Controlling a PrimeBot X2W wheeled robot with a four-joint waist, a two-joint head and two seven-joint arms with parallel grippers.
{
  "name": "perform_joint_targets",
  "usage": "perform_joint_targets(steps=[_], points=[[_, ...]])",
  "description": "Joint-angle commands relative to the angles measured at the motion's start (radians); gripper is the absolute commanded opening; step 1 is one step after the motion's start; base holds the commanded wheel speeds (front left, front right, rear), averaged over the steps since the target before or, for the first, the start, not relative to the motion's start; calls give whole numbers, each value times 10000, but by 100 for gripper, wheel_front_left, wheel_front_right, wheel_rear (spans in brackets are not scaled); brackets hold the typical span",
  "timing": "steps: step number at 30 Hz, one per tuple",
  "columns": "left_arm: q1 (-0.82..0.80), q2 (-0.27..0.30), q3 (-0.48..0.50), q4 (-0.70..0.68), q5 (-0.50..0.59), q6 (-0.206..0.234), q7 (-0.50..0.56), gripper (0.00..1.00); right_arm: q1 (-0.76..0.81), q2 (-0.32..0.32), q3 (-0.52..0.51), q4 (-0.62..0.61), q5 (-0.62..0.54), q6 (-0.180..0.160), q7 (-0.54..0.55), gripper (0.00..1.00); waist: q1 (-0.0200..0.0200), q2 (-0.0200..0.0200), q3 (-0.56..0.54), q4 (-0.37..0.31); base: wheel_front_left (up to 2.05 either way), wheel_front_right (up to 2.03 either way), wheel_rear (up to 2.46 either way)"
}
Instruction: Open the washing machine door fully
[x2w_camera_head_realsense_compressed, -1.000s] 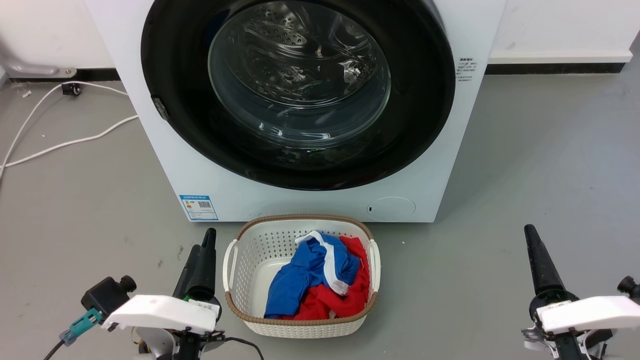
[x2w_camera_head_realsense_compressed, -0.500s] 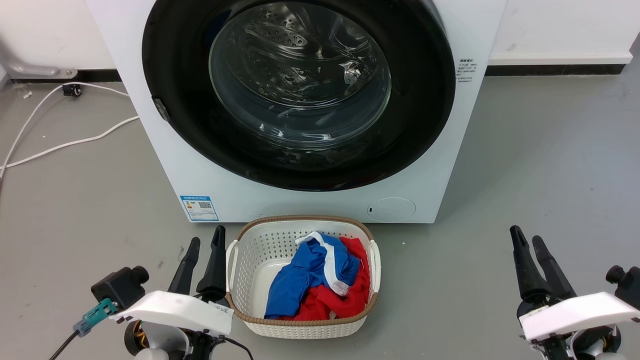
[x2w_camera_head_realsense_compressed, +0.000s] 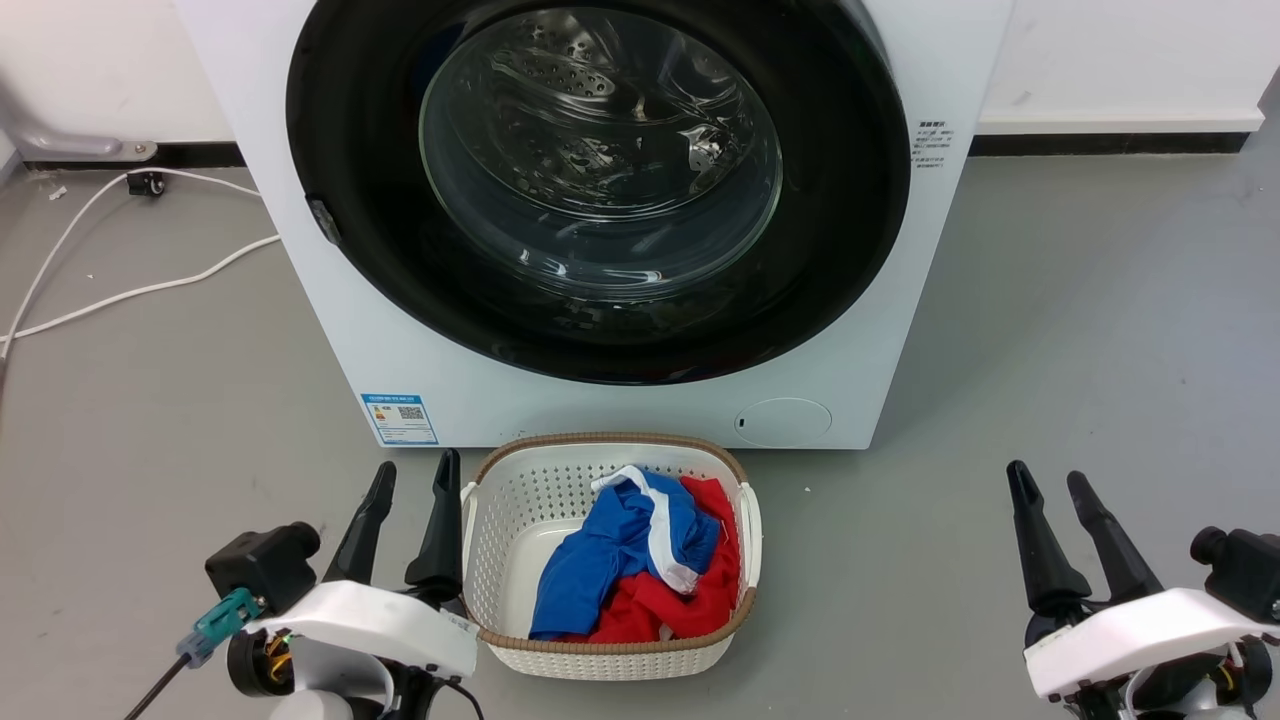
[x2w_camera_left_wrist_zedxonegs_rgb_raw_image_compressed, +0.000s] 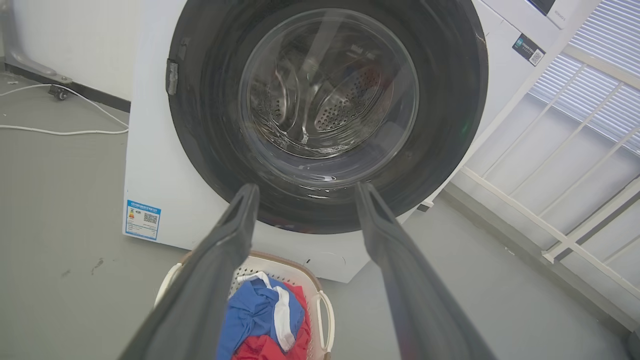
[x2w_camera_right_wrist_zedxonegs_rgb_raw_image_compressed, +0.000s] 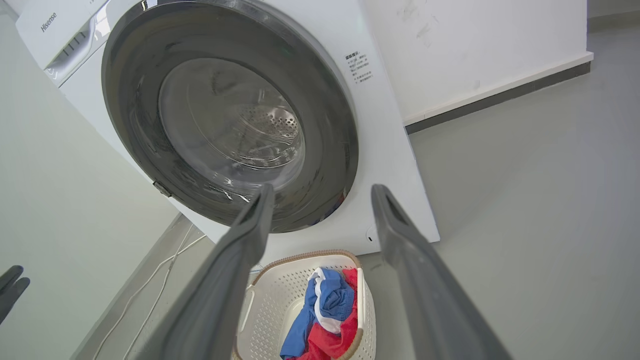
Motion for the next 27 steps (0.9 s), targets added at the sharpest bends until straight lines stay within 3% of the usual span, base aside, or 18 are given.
perform_joint_targets(steps=[1, 27], points=[[-239, 97, -68, -128, 278, 46, -82, 100, -45, -27, 6, -182, -283, 18, -38, 100, 0, 0, 1, -2, 0, 0, 0], [-325, 327, -632, 286, 2740, 223, -712, 100, 172, 171, -128, -375, -3041, 20, -248, 100, 0, 0, -17, 19, 0, 0, 0]])
